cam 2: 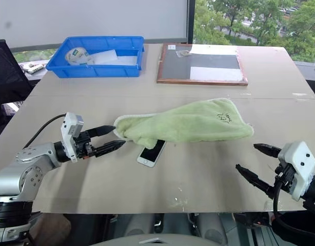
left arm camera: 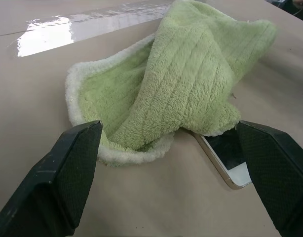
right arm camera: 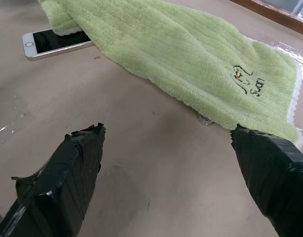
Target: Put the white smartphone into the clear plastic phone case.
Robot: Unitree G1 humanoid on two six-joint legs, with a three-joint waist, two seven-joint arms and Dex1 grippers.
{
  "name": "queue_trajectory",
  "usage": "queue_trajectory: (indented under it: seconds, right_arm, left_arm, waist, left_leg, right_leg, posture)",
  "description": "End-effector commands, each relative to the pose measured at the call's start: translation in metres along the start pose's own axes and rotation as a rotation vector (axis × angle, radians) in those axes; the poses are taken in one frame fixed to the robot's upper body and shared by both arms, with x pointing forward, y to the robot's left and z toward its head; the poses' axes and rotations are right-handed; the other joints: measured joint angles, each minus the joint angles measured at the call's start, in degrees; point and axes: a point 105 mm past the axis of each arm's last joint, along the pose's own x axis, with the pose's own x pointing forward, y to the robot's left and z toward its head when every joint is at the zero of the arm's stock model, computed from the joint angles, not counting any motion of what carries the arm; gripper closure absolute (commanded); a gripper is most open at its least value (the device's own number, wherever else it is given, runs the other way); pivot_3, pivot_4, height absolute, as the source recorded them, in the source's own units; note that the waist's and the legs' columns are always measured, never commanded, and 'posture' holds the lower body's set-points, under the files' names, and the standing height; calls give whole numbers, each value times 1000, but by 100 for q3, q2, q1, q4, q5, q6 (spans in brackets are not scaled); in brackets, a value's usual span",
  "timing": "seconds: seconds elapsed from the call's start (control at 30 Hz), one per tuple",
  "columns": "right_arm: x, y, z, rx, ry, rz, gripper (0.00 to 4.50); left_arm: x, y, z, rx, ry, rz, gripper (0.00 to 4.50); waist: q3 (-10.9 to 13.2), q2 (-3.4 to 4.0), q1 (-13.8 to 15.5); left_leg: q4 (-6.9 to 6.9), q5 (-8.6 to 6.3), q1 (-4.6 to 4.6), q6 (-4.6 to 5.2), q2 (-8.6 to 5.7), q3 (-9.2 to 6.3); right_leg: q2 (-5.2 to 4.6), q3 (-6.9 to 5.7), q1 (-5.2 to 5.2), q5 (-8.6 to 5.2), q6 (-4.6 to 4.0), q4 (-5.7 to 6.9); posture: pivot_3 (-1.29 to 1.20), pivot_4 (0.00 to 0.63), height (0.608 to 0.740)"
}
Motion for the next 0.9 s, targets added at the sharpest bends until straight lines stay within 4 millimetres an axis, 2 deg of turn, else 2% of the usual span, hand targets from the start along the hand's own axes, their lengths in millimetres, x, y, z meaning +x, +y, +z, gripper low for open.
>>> queue_trajectory:
  seconds: [0.03, 0.2, 0.37, 0.63, 0.77, 0.83, 0.9]
  right_arm:
    - [-7, -2, 5, -51, -19, -35, 23]
    - [-6, -1, 6, -60, -51, -37, 23]
    - [-4, 2, 6, -65, -55, -29, 23]
    - [-1, 15, 19, -98, -96, 8, 23]
    - [0, 20, 24, -105, -114, 15, 23]
    - [1, 22, 26, -104, -121, 17, 23]
    - [2, 24, 28, -105, -128, 21, 0]
  left_arm:
    - [2, -3, 11, 47, -11, -12, 0]
    - [17, -21, 16, 26, 19, -75, 0]
    - [26, -28, 18, 62, 53, -89, 0]
    - [54, -22, 36, 212, 49, -77, 0]
    - [73, -18, 36, 284, 96, -92, 0]
    - [86, -19, 28, 324, 150, -120, 0]
    - [96, -19, 22, 338, 188, -144, 504]
  waist:
    - [0, 0, 2]
    - [1, 1, 24]
    - [1, 2, 9]
    - [1, 1, 23]
    - [1, 1, 24]
    - [1, 1, 28]
    - [1, 1, 37]
  left_leg:
    - [0, 0, 0, 0, 0, 0]
    - [-1, -3, -2, -5, 0, -2]
    - [-1, -2, 1, -3, -2, 0]
    - [-1, 1, 0, 1, -6, -1]
    - [-1, 1, 0, 1, -8, -1]
    - [0, 1, 0, 2, -8, -1]
    - [1, 1, 0, 2, -10, 0]
  right_leg:
    - [0, 0, 0, 0, 0, 0]
    - [0, -1, 0, 0, 0, -1]
    - [-1, 1, 1, 0, 0, 0]
    - [6, 0, 3, 0, 0, -1]
    - [33, 4, 4, 0, 1, -2]
    - [34, 4, 4, 0, 1, -1]
    - [35, 4, 5, 0, 1, -2]
  posture:
    - [0, 150, 740]
    - [0, 150, 740]
    - [0, 150, 740]
    - [0, 150, 740]
    - [0, 150, 740]
    - [0, 150, 740]
    - [0, 150, 740]
